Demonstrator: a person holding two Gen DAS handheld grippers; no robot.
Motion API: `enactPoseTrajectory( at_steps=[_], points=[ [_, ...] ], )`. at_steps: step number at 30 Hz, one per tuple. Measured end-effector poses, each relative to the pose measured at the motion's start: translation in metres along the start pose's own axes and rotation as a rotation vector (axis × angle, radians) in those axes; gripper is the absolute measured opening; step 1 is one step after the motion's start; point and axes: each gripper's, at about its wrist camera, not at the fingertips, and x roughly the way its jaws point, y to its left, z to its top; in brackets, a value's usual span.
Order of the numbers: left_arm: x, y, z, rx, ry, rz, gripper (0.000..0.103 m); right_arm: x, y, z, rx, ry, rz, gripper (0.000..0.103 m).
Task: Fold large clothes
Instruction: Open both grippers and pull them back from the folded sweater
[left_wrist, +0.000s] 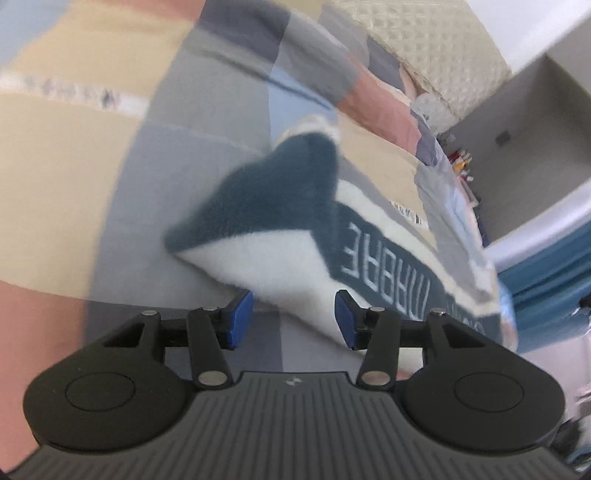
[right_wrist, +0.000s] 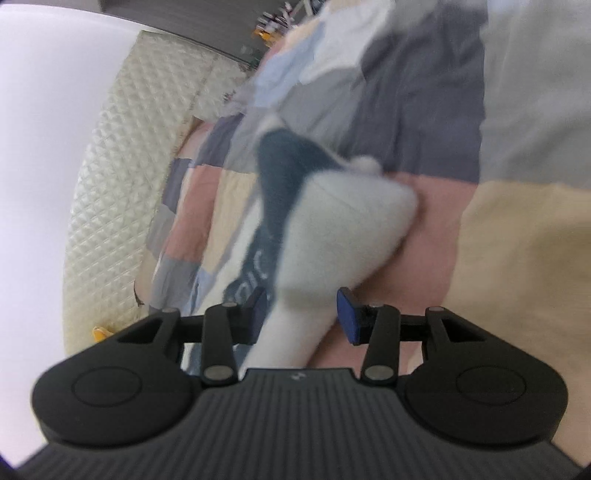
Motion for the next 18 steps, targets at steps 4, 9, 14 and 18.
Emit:
enactPoseTrajectory(
  at_steps=[4,9,14,18],
  points=[
    [-0.057,-0.027,-0.009,0.077,-0.032,0.03,0.054,-0.041,0.029,-0.002,-0.064,-0.009,0.024,0.045],
    [-0.133,-0.065,-0.03,0.178,-0.096,0.041,0.054,-0.1,0.067,-0.012,-0.156,-0.03,0.074,0.045],
    [-0.211,-0.099,-0.06,0.267,-0.167,0.04,0.063,-0.155,0.105,-0.033,-0.298,-0.013,0.071,0.045],
    [-0.27,-0.118,-0.089,0.337,-0.228,0.047,0.072,-0.193,0.125,-0.056,-0.396,0.025,0.043,0.045]
  ],
)
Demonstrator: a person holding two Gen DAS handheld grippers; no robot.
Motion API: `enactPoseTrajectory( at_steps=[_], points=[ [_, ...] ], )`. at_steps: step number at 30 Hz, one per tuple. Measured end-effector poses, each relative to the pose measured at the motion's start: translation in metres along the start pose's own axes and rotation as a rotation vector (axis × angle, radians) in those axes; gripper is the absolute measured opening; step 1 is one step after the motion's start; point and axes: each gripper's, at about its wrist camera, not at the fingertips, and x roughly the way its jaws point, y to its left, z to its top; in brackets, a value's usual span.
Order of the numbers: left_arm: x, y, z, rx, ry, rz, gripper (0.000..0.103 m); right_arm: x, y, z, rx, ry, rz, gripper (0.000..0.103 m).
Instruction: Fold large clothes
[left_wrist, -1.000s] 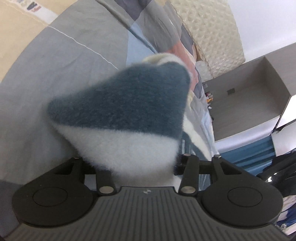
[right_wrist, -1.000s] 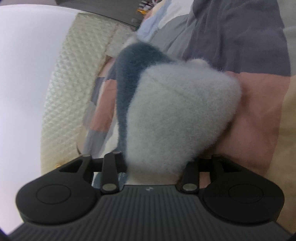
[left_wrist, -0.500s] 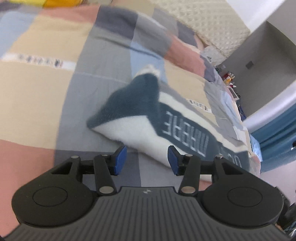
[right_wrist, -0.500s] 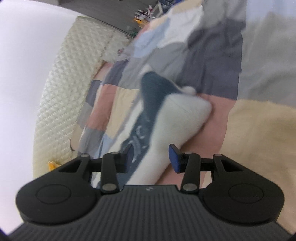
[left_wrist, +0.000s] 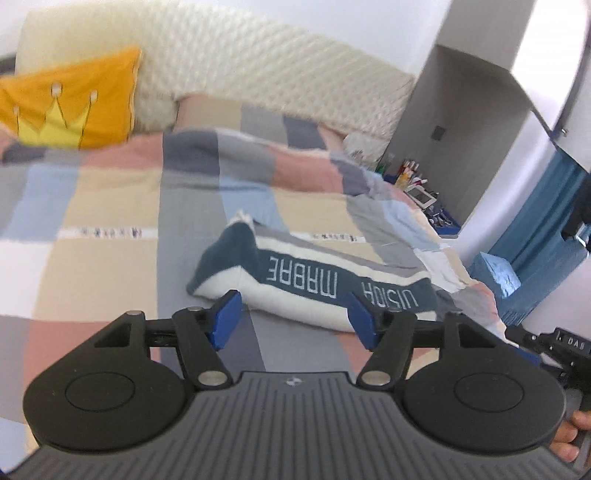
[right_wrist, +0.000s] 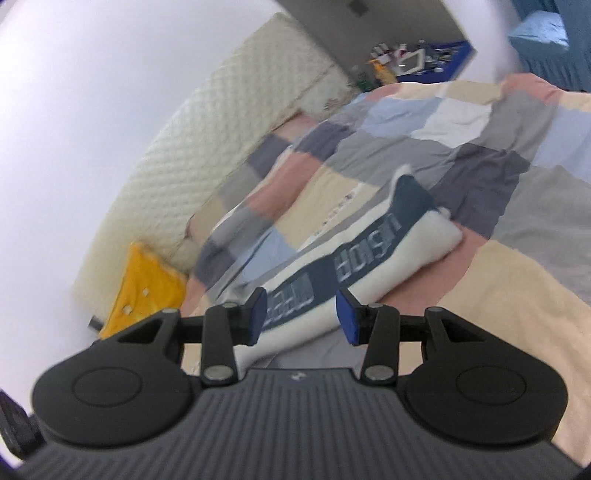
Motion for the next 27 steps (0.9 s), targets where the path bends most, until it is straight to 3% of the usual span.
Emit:
enactPoseTrajectory(
  at_steps=[6,9,14,19,22,27],
  points=[
    [-0.078,-0.019,-0.022,0.012,-0.038,-0.007,0.088,-0.06,0.037,-0.026,-0.16,-0.052,0.013,0.046],
    [-0.113,-0.032,-0.039,0.079,-0.083,0.026,0.097,-0.085,0.054,-0.041,-0.242,-0.065,0.003,0.046],
    [-0.157,-0.048,-0.069,0.159,-0.13,0.077,0.099,-0.123,0.076,-0.074,-0.403,-0.105,-0.033,0.046],
    [-0.19,-0.052,-0.108,0.168,-0.163,0.044,0.101,-0.152,0.083,-0.104,-0.481,-0.139,-0.027,0.046],
    [-0.202,-0.05,-0.135,0.174,-0.197,0.053,0.102,-0.165,0.084,-0.123,-0.531,-0.162,-0.03,0.046],
    [-0.203,-0.041,-0.173,0.174,-0.184,0.052,0.102,-0.177,0.072,-0.153,-0.551,-0.185,-0.019,0.046]
  ],
)
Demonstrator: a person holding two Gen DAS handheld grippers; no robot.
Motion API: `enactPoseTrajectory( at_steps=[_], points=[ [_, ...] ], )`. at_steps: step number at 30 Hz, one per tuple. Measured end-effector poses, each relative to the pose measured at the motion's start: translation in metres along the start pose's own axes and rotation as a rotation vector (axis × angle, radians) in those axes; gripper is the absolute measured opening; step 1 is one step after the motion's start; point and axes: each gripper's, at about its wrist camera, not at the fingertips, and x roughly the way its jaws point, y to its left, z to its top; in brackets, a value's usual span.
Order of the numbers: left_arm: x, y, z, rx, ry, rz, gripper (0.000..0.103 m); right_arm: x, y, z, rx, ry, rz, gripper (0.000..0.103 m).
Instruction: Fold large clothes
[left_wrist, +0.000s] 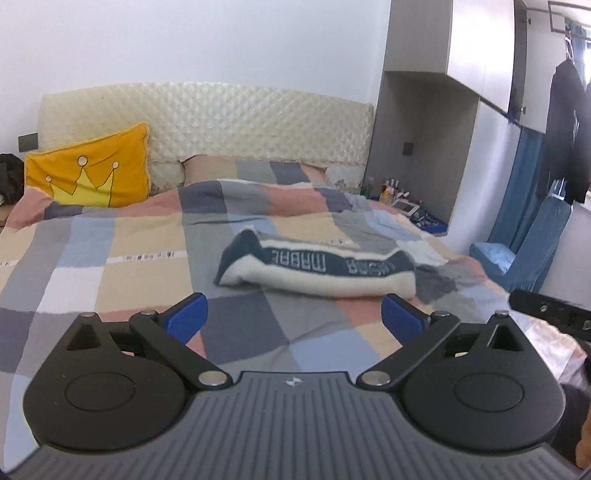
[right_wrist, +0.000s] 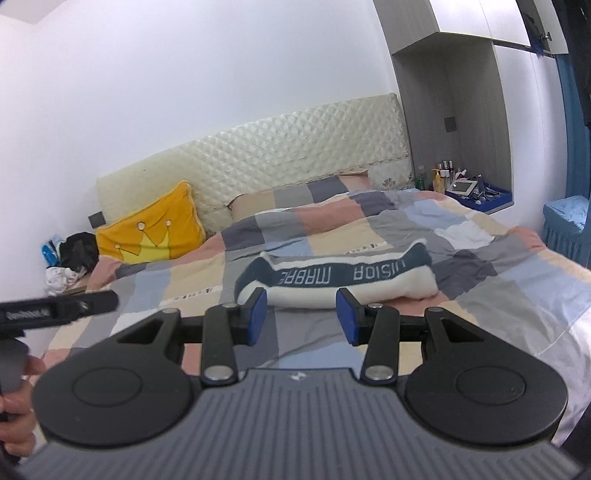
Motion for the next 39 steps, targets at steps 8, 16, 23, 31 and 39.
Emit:
enactPoseTrajectory(
  at_steps=[8,16,23,31,39],
  points=[
    [0.002,-0.002,-0.033,0.031,-0.001,-0.003,0.102,-0.011,0.01,-0.041,-0.064,-0.031,-0.017,0.046],
    [0.007,-0.004,-0.052,0.023,-0.006,-0.021,0.102,-0.008,0.013,-0.06,-0.073,-0.042,-0.055,0.045],
    [0.019,-0.004,-0.062,0.04,0.018,-0.034,0.102,-0.007,0.01,-0.075,-0.056,-0.017,-0.072,0.045],
    [0.02,-0.003,-0.065,0.043,0.02,-0.025,0.102,-0.005,0.014,-0.082,-0.079,-0.008,-0.093,0.045],
    [0.017,0.001,-0.068,0.033,0.015,-0.007,0.102,-0.007,0.019,-0.08,-0.103,-0.016,-0.097,0.045]
  ],
)
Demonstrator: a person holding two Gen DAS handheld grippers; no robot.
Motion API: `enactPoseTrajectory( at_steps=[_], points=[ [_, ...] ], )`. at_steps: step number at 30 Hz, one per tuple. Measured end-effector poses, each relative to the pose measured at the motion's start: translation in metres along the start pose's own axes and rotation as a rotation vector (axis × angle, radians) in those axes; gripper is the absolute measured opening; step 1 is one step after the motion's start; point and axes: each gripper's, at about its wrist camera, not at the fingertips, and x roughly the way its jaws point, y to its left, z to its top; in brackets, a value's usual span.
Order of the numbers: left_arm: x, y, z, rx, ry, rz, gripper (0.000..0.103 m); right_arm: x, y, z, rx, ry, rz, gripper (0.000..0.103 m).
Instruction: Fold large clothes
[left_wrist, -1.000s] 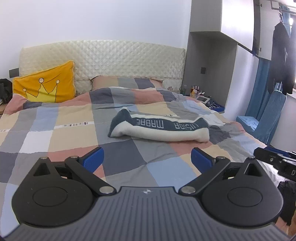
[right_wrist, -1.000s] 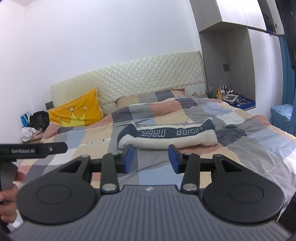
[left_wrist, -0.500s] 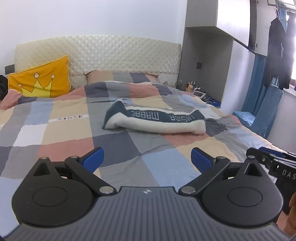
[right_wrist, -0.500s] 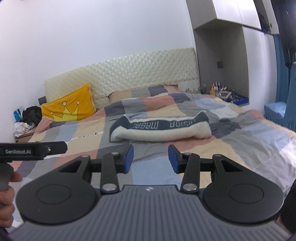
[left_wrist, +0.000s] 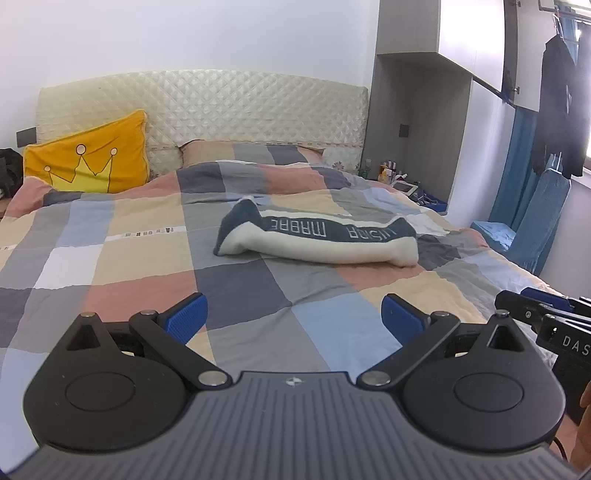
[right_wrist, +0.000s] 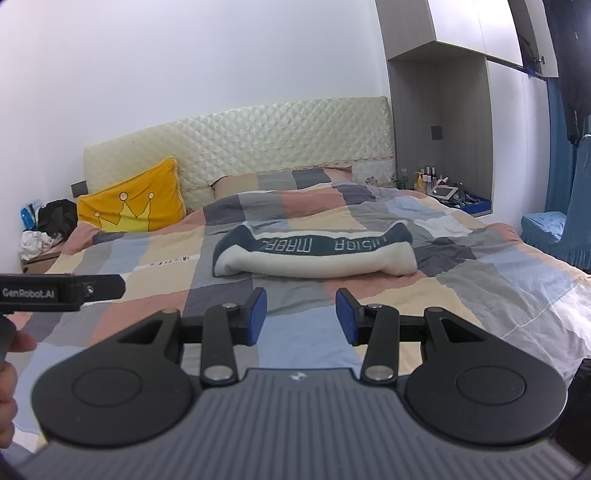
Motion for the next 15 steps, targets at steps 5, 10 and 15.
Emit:
enactPoseTrajectory(
  at_steps=[5,10,15],
  points=[
    [-0.0021,-0.0006,-0.0025,0.002,0.004,0.0,0.102,-0.0005,0.0003,0.0013,-0.001,0.002,0.002,0.045],
    [-0.0045,-0.0027,-0.0038,0.003,0.0,-0.005,0.102,-0.0015,-0.0002,0.0012,0.001,0.009,-0.005,0.047],
    [-0.0065,-0.0032,-0.0034,0.005,-0.005,-0.008,0.102,-0.0028,-0.0058,0.0025,0.023,-0.004,-0.006,0.09]
  ],
)
